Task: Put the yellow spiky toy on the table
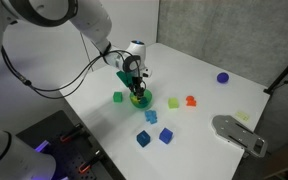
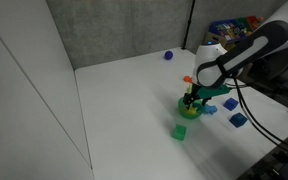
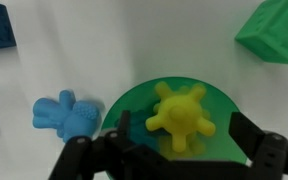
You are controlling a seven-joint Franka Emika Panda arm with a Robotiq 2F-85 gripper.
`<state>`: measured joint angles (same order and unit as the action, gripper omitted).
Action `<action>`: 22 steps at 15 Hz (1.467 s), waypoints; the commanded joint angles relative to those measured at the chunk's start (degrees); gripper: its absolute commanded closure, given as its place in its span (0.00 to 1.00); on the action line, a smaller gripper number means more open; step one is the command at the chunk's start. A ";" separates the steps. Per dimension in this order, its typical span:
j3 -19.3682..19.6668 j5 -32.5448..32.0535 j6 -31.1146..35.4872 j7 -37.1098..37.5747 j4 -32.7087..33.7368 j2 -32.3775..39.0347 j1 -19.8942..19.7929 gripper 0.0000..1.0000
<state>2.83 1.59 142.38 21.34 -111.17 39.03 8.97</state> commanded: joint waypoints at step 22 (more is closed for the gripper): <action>0.06 0.85 -0.09 -0.01 -1.09 -2.31 0.29 0.96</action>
<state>3.15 1.60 144.80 21.34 -111.33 39.64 9.57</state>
